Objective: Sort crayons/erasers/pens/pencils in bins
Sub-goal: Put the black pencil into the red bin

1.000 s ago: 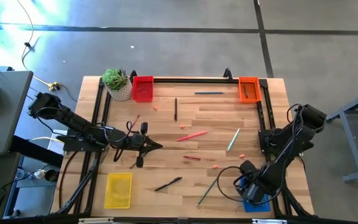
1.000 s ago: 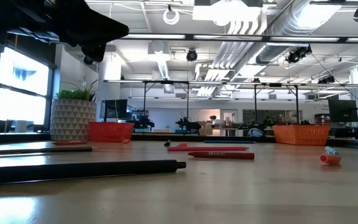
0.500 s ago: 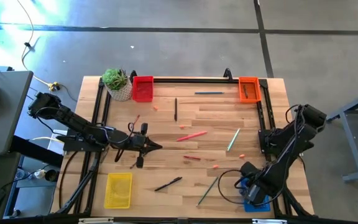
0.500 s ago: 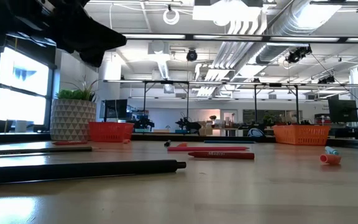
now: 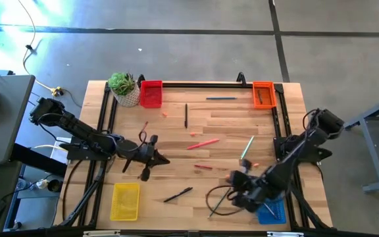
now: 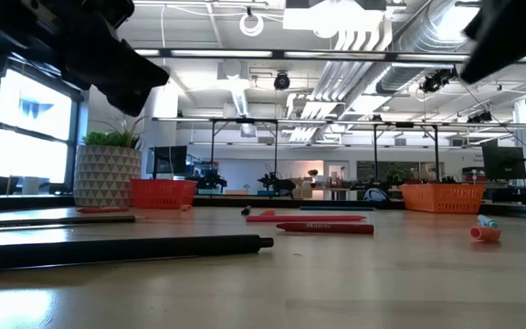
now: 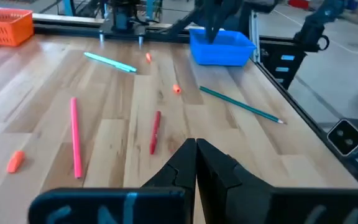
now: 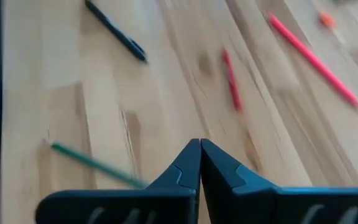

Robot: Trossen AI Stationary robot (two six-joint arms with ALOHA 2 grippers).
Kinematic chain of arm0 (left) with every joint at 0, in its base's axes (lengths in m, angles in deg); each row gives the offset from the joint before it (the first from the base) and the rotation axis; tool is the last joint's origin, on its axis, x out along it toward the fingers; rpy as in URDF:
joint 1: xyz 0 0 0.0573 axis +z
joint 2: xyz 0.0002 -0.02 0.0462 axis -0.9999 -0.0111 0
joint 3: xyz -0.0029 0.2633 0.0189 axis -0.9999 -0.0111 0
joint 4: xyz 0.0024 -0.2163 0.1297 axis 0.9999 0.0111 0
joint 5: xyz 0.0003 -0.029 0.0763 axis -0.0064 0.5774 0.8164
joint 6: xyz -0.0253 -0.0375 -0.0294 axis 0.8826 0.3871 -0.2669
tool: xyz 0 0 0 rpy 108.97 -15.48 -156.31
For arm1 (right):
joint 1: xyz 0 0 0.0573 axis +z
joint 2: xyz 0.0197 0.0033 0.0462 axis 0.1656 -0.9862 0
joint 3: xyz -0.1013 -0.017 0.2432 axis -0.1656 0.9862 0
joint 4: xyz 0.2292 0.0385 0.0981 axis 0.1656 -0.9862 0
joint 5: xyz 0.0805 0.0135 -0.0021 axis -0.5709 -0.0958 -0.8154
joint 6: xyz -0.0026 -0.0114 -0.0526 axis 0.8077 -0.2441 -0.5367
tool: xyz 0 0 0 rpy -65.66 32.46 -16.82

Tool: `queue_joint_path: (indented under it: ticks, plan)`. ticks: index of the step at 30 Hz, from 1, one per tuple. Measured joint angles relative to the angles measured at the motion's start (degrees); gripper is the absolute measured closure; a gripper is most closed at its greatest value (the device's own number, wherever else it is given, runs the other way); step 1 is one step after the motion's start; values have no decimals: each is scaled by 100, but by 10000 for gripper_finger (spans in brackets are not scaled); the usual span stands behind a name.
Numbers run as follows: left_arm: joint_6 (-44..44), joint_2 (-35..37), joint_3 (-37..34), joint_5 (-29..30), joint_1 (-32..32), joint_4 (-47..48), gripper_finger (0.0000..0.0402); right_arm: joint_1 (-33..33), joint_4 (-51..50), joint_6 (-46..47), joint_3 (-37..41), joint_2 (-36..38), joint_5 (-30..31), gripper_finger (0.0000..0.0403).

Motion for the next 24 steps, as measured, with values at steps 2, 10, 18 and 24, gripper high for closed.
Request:
queue_joint_path:
  ticks: [2,10,18,24]
  plan:
    - [-215,0,0,14,-36,0,401,-288,1082,-839,360,0,-93,402]
    - [-494,0,0,-11,-65,165,401,-1574,5865,-3746,2106,-2,-1118,403]
    - [-495,0,6,-24,-63,340,401,-2499,8270,-4954,3082,-2,-2249,403]
    - [82,0,390,98,-98,1218,401,-2791,7887,-4717,2921,-4,-2250,403]
